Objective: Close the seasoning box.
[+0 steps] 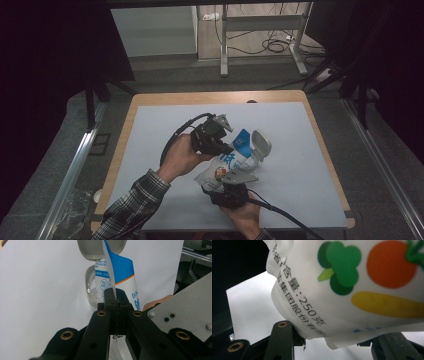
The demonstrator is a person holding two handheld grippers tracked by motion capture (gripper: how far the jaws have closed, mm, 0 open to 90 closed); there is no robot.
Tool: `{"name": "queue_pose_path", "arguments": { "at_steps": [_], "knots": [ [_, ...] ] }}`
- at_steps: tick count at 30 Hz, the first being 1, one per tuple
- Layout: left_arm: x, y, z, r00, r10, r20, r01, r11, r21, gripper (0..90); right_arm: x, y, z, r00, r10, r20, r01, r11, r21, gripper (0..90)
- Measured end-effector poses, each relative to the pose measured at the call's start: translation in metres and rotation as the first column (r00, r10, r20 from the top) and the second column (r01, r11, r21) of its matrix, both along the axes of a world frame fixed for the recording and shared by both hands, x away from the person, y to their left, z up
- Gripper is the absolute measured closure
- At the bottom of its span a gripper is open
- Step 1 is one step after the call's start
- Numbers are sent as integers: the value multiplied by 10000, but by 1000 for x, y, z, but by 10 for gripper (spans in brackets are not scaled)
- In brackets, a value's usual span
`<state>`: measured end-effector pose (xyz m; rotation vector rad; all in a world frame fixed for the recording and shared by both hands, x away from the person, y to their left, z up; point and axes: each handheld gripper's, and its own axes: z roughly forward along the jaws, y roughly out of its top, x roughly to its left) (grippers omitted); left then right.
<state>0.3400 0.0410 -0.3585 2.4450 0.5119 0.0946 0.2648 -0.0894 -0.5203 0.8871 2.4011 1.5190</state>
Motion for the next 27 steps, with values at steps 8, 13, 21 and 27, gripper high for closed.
{"name": "queue_pose_path", "arguments": {
  "at_steps": [8, 13, 21, 27],
  "knots": [
    [0, -7, 3, 9999, -116, 49, 115, 9997, 204, 900, 1, 2, 1, 9998, -209, 74, 207, 9996, 192, 535],
    [1, -11, 4, 9997, -213, 83, 210, 9992, 338, 900, 2, 2, 2, 9999, -160, 52, 158, 9995, 281, 535],
    [4, -14, 7, 9997, -257, -24, 257, 9982, 545, 900, 3, 2, 4, 10000, -59, -47, 61, 9991, 413, 537],
    [5, -16, 7, 9996, -215, -157, 226, 9973, 697, 900, 3, 3, 4, 9999, 56, -126, -50, 9989, 470, 540]
  ]
}}
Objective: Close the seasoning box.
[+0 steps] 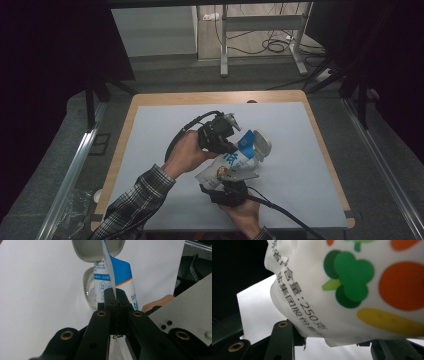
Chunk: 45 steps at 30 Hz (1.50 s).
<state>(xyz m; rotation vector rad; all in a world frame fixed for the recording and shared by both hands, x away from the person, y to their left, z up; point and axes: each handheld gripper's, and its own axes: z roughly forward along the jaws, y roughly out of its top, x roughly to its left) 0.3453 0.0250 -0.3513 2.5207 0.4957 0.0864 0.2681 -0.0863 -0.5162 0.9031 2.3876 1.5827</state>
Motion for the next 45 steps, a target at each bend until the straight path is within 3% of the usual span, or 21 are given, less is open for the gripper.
{"name": "queue_pose_path", "arguments": {
  "at_steps": [21, 45],
  "knots": [
    [9, -10, 4, 9994, -115, -326, 136, 9978, 656, 900, 3, 4, 3, 9989, 161, -431, -143, 9991, 410, 541],
    [16, -21, 8, 9982, -187, -574, 256, 9921, 1226, 900, 5, 6, 7, 9987, 291, -422, -265, 9978, 602, 543]
  ]
}}
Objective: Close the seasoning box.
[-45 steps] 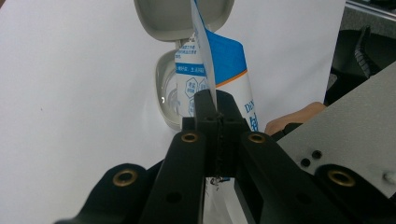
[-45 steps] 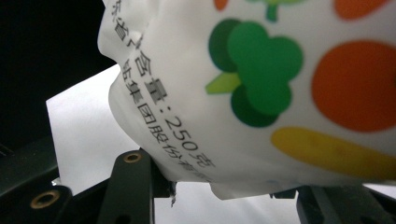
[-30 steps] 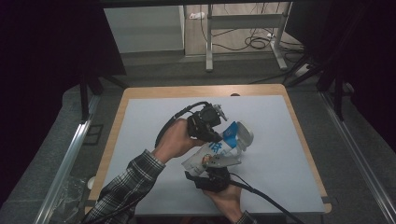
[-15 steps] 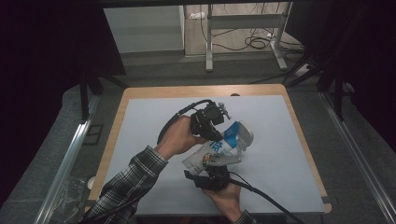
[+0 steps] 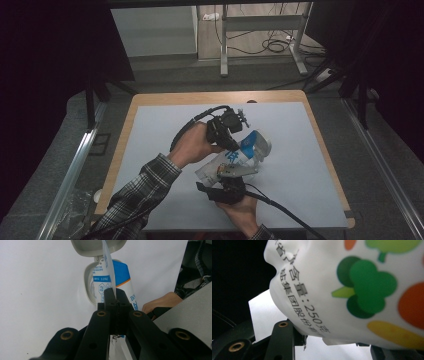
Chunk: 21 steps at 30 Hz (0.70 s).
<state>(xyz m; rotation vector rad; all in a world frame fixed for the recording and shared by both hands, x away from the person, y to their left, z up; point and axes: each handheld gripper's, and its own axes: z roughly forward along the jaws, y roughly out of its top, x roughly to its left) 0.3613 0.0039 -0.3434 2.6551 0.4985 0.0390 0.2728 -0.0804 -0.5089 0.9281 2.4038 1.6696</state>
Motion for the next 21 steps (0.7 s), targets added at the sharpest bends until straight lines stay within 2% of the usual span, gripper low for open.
{"name": "queue_pose_path", "arguments": {
  "at_steps": [9, 21],
  "knots": [
    [3, -3, -1, 9999, -86, -121, 89, 9997, 239, 900, 0, 1, 1, 9999, 30, -131, -30, 10000, -3, 544],
    [4, -8, 0, 9998, -105, -165, 112, 9991, 407, 900, 0, 2, 2, 10000, 74, 9, -74, 10000, -44, 546]
  ]
}}
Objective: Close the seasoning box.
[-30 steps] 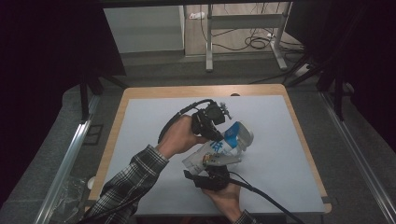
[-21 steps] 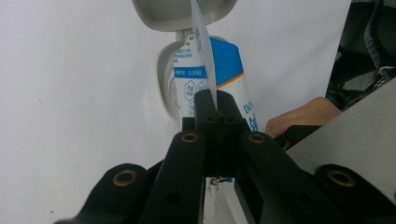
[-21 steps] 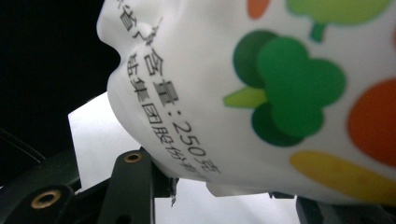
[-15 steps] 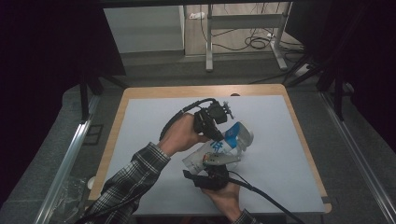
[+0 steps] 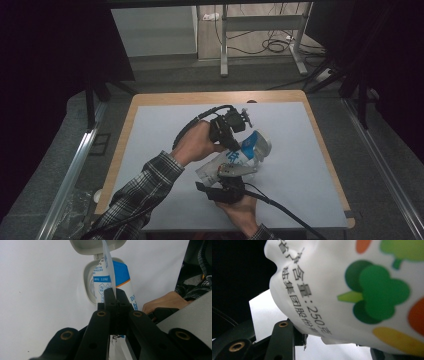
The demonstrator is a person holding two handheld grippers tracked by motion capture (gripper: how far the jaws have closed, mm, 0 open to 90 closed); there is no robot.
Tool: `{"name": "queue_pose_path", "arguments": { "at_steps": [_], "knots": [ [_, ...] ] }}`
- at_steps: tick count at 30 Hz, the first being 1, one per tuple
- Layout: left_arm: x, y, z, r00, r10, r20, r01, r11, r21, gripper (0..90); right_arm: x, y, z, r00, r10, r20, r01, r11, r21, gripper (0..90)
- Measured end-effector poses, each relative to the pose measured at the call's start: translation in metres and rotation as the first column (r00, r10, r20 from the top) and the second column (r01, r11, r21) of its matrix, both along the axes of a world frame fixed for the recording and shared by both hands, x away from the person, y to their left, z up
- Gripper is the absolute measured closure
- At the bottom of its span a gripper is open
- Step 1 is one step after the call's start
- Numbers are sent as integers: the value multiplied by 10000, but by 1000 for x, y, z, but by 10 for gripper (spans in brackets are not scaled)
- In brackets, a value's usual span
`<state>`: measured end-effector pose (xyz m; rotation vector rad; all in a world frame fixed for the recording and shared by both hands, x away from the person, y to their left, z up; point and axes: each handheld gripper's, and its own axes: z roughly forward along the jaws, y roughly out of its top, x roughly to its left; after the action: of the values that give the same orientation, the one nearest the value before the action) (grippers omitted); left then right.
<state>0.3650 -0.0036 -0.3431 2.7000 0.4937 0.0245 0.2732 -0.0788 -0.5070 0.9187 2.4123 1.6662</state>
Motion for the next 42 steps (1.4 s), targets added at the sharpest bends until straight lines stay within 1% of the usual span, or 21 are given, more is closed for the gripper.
{"name": "queue_pose_path", "arguments": {
  "at_steps": [13, 14, 16, 17, 26, 31, 34, 36, 37, 39, 42],
  "knots": [
    [0, -1, 0, 10000, 15, -11, -15, 10000, -64, 900, 0, 1, 2, 9999, 47, 99, -47, 10000, -8, 547],
    [0, -1, 0, 10000, 13, -4, -13, 10000, -52, 900, -1, 1, 3, 10000, 51, -23, -50, 10000, 25, 547],
    [0, -1, 0, 10000, 15, -6, -15, 10000, -51, 900, -1, 1, 3, 10000, 67, -15, -67, 10000, 30, 548],
    [0, -1, 0, 10000, 29, 3, -29, 10000, -62, 900, 0, 1, 3, 9999, 82, 127, -82, 10000, -6, 548],
    [0, -3, 1, 10000, 3, 34, -3, 10000, -65, 900, 0, 0, 4, 9997, 114, 212, -115, 9999, 64, 549],
    [0, -3, 1, 10000, 15, 5, -15, 10000, -63, 900, -1, 0, 5, 9997, 145, 179, -146, 9999, 74, 550],
    [0, -3, 1, 10000, 22, -3, -22, 10000, -37, 900, -1, 0, 5, 9995, 174, 265, -176, 9998, 67, 550],
    [0, -3, 1, 10000, 17, -17, -17, 10000, -23, 900, -1, 0, 6, 9996, 197, 186, -199, 9998, 76, 551],
    [0, -3, 1, 10000, 5, -21, -5, 10000, 6, 900, -1, 0, 6, 9994, 190, 282, -192, 9998, 68, 551],
    [0, -4, 2, 10000, 10, -41, -10, 10000, 59, 900, -1, 1, 6, 9993, 192, 317, -194, 9998, 57, 551],
    [0, -4, 2, 10000, 35, -34, -35, 10000, 87, 900, -2, 1, 7, 9994, 193, 270, -194, 9998, 49, 552]
  ]
}}
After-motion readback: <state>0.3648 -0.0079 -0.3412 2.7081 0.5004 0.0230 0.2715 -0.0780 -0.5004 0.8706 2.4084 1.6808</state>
